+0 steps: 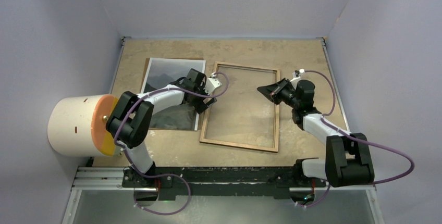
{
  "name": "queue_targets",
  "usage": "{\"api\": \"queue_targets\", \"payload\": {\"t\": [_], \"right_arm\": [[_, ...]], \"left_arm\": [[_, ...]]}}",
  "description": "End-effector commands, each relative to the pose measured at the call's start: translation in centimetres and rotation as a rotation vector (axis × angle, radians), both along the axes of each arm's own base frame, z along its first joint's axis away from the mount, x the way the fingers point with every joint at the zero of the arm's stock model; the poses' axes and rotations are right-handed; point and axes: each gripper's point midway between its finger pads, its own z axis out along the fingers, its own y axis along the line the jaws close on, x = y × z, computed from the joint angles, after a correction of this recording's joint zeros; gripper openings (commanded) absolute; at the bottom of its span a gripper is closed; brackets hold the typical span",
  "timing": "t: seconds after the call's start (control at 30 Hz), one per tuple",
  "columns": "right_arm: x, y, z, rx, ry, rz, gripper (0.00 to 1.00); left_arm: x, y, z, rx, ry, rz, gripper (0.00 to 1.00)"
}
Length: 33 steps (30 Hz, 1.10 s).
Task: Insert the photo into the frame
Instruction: Place the photo frame item in the photo frame.
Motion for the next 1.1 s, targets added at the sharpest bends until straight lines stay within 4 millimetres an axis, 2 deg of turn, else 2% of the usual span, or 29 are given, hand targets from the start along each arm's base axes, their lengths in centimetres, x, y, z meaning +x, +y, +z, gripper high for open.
{"api": "queue_targets", "payload": {"t": [0.0,0.3,0.5,0.67,1.07], "right_arm": [[-0.5,1.0,0.5,-0.056,-0.034,0.094,0.00],[-0.7,1.1,0.2,-0.086,-0.018,0.137,0.00],[-1.0,1.1,-1.0,-0.090,0.025,0.143,0.00],[-1.2,0.6,-2.3,-0.118,0.056,0.128,0.00],[-0.9,-0.7,-4.6,-0.215,0.070,0.076,0.00]], "left_arm": [[-0.9,-0.6,0.3,-0.019,0.003,-0.039,0.99],[1.5,0.5,1.8,-0.052,-0.025,0.041,0.99],[2.9,1.4,0.9,-0.004,-0.037,0.116,0.98],[2.6,1.3,-0.2,0.001,-0.006,0.113,0.98],[2.2,0.3,0.3,-0.043,0.016,0.080,0.98]]}}
